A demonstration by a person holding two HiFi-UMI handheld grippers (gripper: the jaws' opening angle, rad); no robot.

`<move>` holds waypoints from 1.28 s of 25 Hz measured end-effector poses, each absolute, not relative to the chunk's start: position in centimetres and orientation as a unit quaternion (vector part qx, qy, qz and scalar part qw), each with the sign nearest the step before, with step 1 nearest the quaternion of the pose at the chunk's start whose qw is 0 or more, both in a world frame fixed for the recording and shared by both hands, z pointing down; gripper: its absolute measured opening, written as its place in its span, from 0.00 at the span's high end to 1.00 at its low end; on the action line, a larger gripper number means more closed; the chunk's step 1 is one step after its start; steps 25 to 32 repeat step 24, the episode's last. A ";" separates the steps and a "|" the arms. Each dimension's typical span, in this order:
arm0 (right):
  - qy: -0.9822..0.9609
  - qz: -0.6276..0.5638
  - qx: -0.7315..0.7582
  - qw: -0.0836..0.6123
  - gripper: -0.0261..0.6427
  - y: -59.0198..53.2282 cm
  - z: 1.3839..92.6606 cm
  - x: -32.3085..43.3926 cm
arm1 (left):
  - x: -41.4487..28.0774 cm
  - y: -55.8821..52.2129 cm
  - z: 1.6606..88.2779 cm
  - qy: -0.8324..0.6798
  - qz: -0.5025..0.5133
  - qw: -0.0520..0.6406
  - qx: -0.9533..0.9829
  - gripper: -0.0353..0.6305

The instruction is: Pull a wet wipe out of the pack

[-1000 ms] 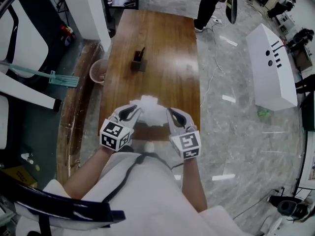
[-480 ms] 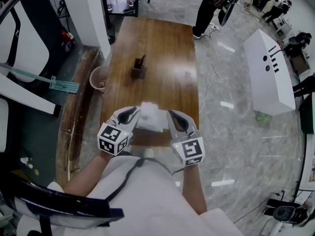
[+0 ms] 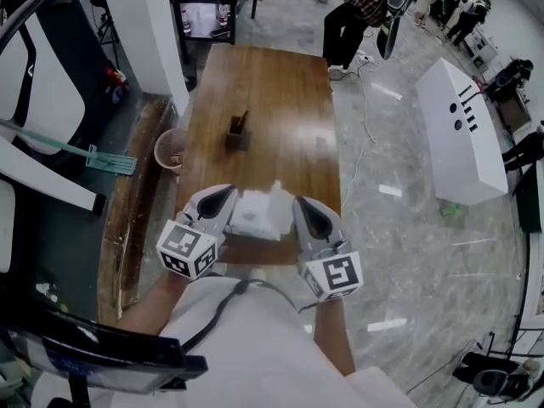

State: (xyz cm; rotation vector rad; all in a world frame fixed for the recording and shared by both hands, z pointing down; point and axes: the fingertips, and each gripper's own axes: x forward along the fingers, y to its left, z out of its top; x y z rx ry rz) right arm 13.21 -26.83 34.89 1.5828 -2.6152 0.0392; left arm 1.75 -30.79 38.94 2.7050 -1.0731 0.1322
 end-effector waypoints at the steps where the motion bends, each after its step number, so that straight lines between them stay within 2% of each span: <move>1: -0.854 0.013 0.518 0.041 0.95 -26.9 34.8 13.2 | 1.7 -30.9 38.7 -0.366 0.044 0.112 0.923 0.94; 32: -0.854 0.020 0.519 0.037 0.95 -29.5 35.0 13.6 | 1.7 -33.5 39.1 -0.368 0.049 0.118 0.921 0.94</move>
